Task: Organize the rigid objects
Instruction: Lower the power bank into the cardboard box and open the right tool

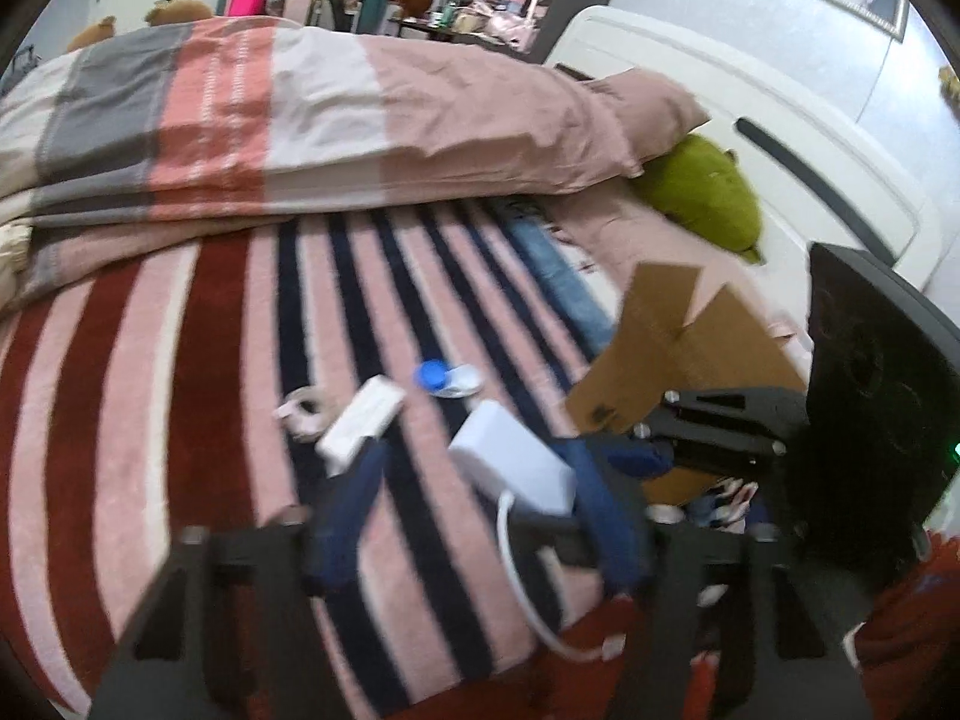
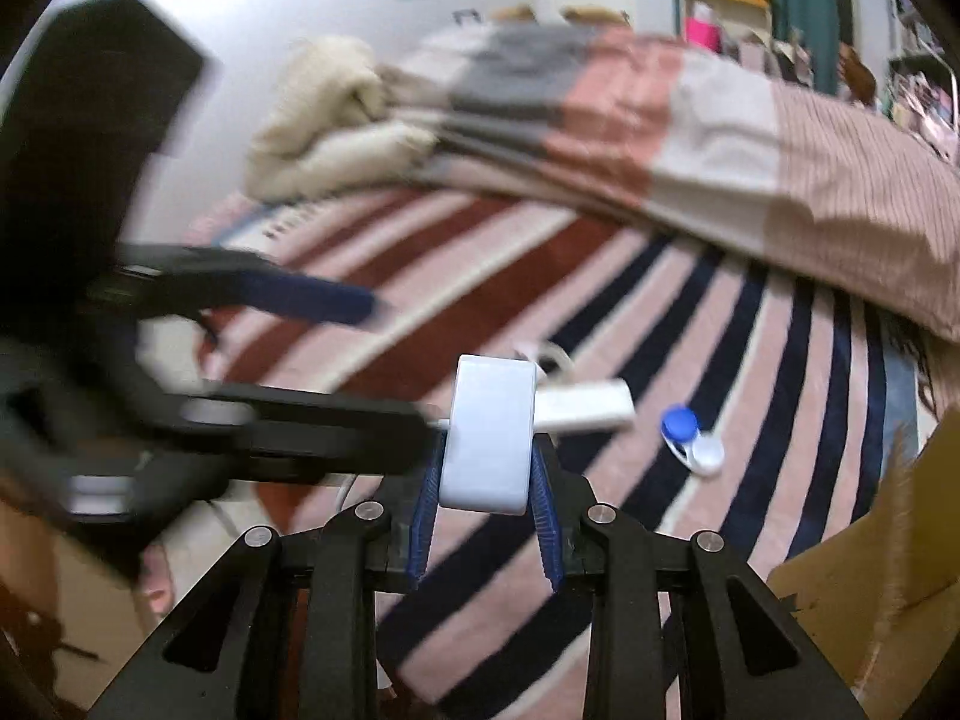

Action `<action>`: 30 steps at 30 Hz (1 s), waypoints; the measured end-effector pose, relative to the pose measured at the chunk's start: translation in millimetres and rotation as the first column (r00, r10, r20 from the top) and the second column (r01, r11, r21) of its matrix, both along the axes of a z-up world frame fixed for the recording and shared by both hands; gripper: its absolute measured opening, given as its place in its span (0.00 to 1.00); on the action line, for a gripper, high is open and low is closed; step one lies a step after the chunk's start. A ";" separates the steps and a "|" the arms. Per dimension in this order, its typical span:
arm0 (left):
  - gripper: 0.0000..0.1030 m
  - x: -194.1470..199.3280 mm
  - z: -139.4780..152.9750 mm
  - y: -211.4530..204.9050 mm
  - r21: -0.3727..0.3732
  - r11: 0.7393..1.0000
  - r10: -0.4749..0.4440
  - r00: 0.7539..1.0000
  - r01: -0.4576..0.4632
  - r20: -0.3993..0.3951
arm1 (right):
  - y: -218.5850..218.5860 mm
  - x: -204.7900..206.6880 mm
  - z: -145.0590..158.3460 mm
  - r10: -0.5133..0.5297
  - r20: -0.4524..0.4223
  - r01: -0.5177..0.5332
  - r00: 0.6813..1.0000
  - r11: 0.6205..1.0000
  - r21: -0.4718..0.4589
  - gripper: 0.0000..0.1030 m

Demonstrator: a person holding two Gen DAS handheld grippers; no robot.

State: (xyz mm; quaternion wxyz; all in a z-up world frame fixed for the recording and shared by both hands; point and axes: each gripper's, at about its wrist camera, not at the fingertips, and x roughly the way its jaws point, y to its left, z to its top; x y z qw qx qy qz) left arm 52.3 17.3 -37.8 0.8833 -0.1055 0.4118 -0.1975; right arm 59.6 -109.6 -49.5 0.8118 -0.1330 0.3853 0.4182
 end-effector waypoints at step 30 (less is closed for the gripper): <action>0.29 116.9 30.6 -234.6 0.094 0.922 -0.368 0.926 0.375 -0.085 | -200.7 60.1 46.6 -0.332 -0.015 0.332 0.943 0.942 0.038 0.23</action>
